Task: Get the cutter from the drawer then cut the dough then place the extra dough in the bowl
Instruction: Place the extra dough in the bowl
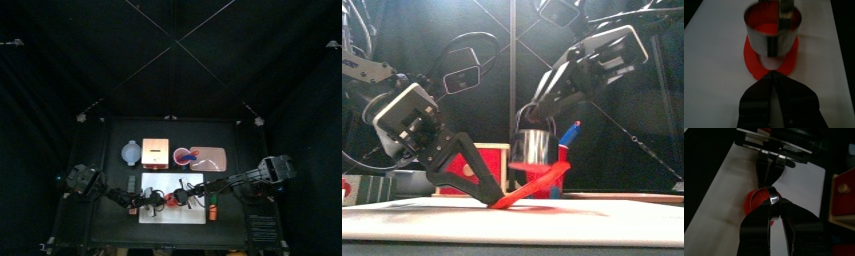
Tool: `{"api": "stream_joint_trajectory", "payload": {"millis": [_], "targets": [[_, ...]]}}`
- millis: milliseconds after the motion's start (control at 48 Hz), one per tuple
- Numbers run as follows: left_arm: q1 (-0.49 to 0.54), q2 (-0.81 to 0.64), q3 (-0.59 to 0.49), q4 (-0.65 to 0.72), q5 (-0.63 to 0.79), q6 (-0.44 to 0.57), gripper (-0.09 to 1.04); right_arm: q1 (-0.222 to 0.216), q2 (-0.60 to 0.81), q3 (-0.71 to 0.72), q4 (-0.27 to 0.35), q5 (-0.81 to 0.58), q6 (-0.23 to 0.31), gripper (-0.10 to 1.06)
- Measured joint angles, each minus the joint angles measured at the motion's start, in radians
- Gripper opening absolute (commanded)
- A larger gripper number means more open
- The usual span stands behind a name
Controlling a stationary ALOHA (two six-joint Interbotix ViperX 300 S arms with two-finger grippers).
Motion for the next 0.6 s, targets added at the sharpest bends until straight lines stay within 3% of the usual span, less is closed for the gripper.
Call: {"api": "stream_joint_trajectory", "payload": {"millis": [146, 333, 604], "targets": [[0.002, 0.0, 0.002, -0.002, 0.003, 0.002, 0.53, -0.025, -0.114, 0.054, -0.038, 0.057, 0.002, 0.47], [0.006, -0.012, 0.0, -0.011, 0.009, 0.002, 0.53, -0.072, -0.227, 0.166, -0.044, 0.077, 0.006, 0.47], [0.048, -0.077, 0.009, 0.005, 0.02, 0.014, 0.53, -0.127, -0.202, 0.298, -0.046, 0.006, 0.003, 0.48]]}}
